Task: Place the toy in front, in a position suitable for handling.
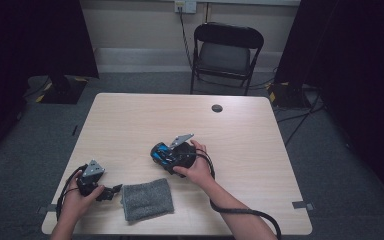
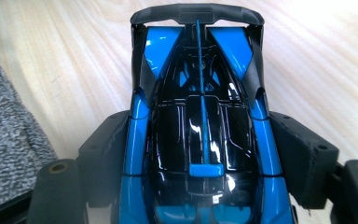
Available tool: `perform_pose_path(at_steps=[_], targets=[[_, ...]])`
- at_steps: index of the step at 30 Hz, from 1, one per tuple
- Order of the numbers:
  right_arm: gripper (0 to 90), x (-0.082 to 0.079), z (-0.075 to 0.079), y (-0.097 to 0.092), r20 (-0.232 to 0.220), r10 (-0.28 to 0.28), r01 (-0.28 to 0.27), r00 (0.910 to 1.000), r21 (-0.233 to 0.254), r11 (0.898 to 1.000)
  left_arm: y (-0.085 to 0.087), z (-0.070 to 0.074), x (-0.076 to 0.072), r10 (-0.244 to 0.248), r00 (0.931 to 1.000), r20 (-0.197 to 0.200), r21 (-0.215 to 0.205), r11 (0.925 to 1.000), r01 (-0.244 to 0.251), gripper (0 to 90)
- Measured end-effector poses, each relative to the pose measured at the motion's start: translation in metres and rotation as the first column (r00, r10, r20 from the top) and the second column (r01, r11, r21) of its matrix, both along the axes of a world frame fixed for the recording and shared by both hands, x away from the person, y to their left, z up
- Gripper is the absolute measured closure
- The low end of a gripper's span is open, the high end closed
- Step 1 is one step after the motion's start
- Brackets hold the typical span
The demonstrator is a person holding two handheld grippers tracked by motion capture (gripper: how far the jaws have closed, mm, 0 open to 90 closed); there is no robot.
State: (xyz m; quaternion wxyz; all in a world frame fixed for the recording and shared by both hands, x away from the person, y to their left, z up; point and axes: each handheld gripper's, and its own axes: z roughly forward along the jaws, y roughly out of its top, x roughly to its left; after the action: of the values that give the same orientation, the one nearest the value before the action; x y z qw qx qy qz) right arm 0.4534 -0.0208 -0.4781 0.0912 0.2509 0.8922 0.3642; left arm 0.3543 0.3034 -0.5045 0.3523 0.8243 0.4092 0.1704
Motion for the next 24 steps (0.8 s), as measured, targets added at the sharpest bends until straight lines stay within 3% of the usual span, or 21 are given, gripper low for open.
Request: perform_pose_path(at_steps=[6, 12, 18, 22, 24], targets=[[25.8, 0.008, 0.006, -0.015, 0.0, -0.036, 0.036, 0.9994, 0.014, 0.999, 0.0, 0.0, 0.0, 0.0, 1.0, 0.001, 0.0, 1.0, 0.0, 4.7], [25.8, 0.015, 0.008, -0.035, 0.026, -0.054, 0.054, 0.9982, -0.009, 0.998, 0.0, 0.0, 0.0, 0.0, 1.0, 0.001, 0.0, 1.0, 0.0, 4.7], [25.8, 0.023, -0.002, -0.059, 0.035, -0.084, 0.084, 0.9959, -0.022, 0.996, 0.0, 0.0, 0.0, 0.0, 1.0, 0.0, 0.0, 1.0, 0.0, 4.7], [25.8, 0.024, -0.009, -0.066, 0.035, -0.075, 0.076, 0.9966, -0.041, 0.996, 0.0, 0.0, 0.0, 0.0, 1.0, 0.001, 0.0, 1.0, 0.0, 4.7], [25.8, 0.026, -0.012, -0.071, 0.03, -0.077, 0.077, 0.9966, -0.025, 0.997, 0.0, 0.0, 0.0, 0.0, 1.0, 0.0, 0.0, 1.0, 0.0, 4.7]])
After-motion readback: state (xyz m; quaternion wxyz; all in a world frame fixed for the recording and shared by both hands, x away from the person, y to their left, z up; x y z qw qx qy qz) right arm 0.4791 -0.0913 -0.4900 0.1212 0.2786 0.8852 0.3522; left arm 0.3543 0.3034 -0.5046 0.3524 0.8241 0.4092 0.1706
